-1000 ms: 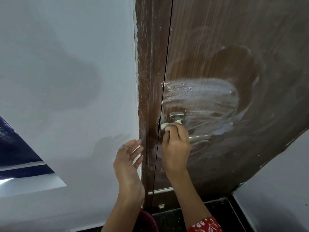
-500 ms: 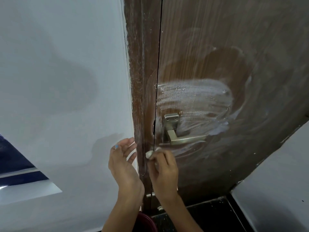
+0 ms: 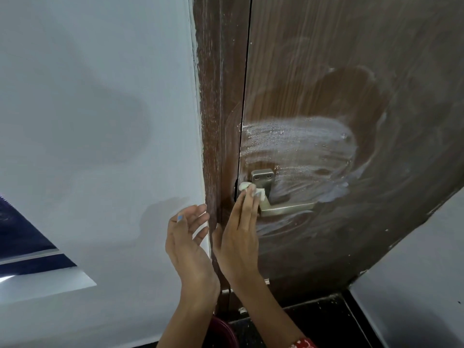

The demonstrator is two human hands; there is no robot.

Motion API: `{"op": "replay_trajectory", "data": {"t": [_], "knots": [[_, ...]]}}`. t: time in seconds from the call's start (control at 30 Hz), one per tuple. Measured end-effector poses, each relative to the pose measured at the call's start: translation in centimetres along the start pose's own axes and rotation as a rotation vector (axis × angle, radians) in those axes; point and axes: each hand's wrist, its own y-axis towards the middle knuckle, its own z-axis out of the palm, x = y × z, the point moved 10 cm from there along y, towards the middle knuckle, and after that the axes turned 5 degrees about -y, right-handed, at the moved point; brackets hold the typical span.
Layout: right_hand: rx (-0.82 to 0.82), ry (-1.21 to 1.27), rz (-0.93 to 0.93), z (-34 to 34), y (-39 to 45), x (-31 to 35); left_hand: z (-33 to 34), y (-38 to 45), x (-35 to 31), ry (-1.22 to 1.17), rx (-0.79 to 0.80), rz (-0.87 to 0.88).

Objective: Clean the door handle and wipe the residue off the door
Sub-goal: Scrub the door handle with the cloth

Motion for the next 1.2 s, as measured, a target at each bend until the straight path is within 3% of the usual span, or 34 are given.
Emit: {"op": "replay_trajectory", "data": {"t": [0.3, 0.47, 0.67, 0.77, 0.83, 0.93, 1.2], "knots": [[0.159, 0.068, 0.018, 3.6, -3.5, -2.3, -0.1, 0.1, 0.2, 0.0, 0.01, -0.022], [0.052, 0.145, -0.044, 2.3, -2.5, -2.1, -0.2, -0.2, 0.2, -0.003, 0.009, -0.026], [0.102, 0.039, -0.089, 3.2, -3.1, -3.4, 0.1, -0.7, 0.6, 0.018, 0.037, -0.049], [0.069, 0.123, 0.024, 3.1, -4.3, -5.2, 0.0, -0.7, 1.0, 0.025, 0.036, -0.068], [-0.043, 0.21, 0.141, 1.7, -4.7, -6.8, -0.2, -0.7, 1.2, 0.035, 0.029, -0.084], [-0.135, 0.236, 0.121, -0.1, -3.8, -6.8, -0.1, -0.8, 1.5, 0.061, 0.033, -0.093], [-0.008, 0.12, 0.012, 1.7, -3.5, -5.3, 0.7, -1.3, 1.8, 0.104, 0.065, -0.079]]}}
